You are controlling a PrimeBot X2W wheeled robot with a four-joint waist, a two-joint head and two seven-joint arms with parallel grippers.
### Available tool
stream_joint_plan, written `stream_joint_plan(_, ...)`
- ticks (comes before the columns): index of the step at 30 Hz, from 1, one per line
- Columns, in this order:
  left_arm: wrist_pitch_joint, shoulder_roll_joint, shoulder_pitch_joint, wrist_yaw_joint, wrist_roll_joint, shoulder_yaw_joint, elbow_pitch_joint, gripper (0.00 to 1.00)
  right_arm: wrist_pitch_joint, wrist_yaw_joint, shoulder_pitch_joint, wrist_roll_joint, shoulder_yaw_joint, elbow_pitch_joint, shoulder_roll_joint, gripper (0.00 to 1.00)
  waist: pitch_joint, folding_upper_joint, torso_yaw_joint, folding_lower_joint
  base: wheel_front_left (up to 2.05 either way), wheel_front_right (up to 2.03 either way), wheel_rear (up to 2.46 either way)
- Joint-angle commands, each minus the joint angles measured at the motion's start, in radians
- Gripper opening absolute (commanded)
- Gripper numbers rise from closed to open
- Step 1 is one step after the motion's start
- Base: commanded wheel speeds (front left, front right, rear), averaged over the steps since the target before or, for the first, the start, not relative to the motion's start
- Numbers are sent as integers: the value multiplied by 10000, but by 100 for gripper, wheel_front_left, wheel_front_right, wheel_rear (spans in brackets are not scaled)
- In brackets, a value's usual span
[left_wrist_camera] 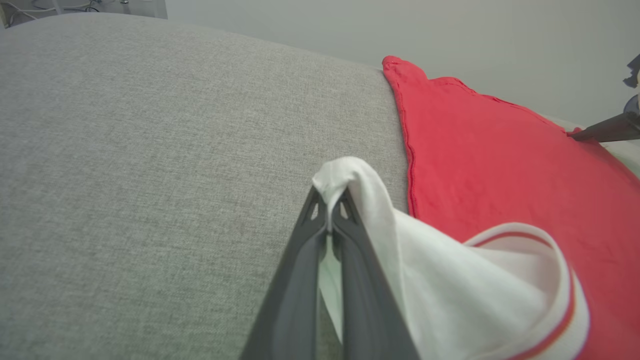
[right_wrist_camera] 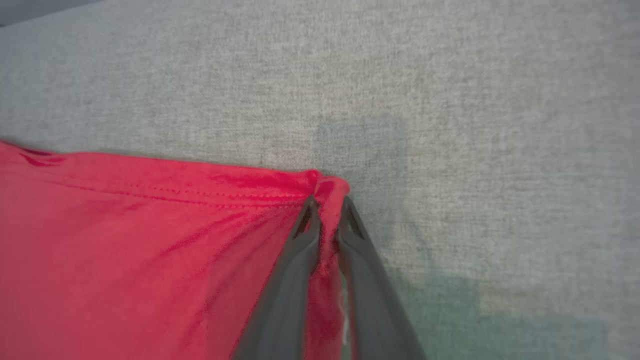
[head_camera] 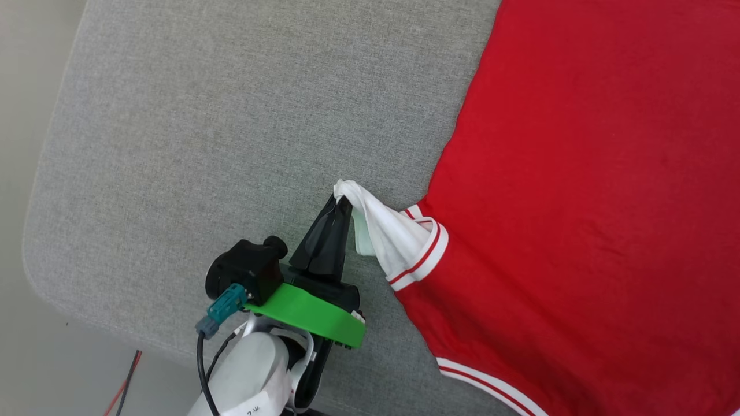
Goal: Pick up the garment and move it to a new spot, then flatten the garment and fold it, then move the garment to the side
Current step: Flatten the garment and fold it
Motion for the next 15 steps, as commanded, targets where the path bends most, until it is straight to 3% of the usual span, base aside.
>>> stream_joint_plan(1, -64, -31, -179, -52, 168, 88, 10, 0, 413, -6, 854, 99, 301, 666, 608, 0, -81, 0, -31, 0, 0, 0, 0)
stream_joint_plan(8, -68, 46, 67, -39, 230, 297, 136, 0, 54, -6, 733, -59, 445, 154, 143, 0, -819, 0, -346, 0, 0, 0, 0)
stream_joint_plan(15, -69, 348, 534, 58, 209, 663, 259, 0, -374, -6, 1522, 336, 585, -1028, -365, 0, -1931, 0, -1122, 0, 0, 0, 0)
